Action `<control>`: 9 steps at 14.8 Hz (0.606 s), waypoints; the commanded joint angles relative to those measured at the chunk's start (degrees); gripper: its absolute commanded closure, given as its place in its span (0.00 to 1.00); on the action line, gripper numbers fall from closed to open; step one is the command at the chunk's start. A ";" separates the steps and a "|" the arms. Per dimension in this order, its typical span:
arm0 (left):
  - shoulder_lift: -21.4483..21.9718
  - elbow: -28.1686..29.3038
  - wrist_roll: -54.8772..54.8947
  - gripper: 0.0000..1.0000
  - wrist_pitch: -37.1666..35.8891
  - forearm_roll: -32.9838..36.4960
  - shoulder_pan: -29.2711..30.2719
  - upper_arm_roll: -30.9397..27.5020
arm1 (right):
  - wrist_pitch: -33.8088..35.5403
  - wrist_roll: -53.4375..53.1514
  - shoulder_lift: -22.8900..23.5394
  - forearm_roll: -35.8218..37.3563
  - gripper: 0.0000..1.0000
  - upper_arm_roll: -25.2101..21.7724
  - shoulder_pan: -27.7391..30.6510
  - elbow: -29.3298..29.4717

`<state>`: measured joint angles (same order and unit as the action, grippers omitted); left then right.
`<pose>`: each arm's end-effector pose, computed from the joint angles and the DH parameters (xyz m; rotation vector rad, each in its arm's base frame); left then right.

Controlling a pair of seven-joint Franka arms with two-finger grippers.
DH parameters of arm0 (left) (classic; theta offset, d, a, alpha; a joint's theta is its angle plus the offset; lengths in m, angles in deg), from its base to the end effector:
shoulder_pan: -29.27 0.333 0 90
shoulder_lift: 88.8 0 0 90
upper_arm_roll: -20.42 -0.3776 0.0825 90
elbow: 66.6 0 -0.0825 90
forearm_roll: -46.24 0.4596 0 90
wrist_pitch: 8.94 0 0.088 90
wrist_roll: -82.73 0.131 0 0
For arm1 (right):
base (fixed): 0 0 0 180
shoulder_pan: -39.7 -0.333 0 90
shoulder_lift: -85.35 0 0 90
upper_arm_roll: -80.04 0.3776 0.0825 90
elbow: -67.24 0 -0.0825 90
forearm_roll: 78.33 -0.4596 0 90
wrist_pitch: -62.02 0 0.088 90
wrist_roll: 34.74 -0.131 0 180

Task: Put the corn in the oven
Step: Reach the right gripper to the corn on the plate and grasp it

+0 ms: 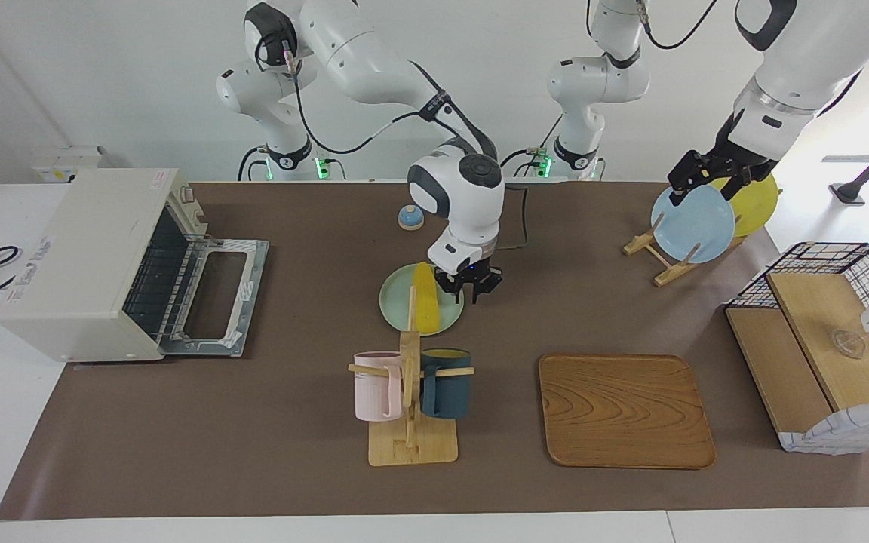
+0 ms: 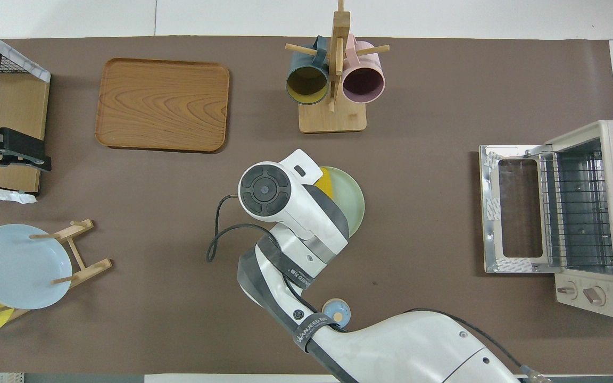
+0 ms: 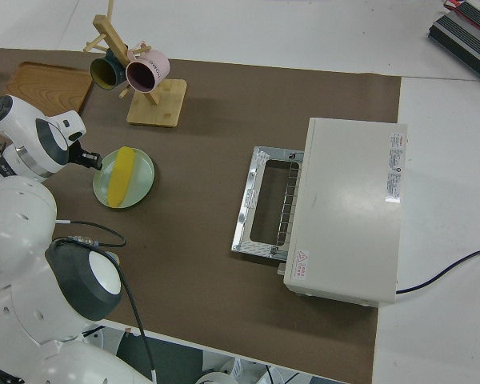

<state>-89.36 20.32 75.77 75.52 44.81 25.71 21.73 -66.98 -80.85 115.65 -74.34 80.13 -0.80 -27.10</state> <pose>0.6202 -0.0562 0.6770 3.1204 0.0542 -0.0859 0.5980 0.5079 0.3002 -3.1248 0.0857 -0.1455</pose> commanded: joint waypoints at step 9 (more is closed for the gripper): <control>2.93 5.19 3.45 0.00 5.01 0.37 0.67 0.54 | 7.57 1.80 -3.50 4.17 1.00 0.61 0.33 -0.18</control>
<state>-89.09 22.18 78.20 78.59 44.81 25.71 21.76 -65.84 -80.58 112.34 -72.30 80.31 -1.17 -31.24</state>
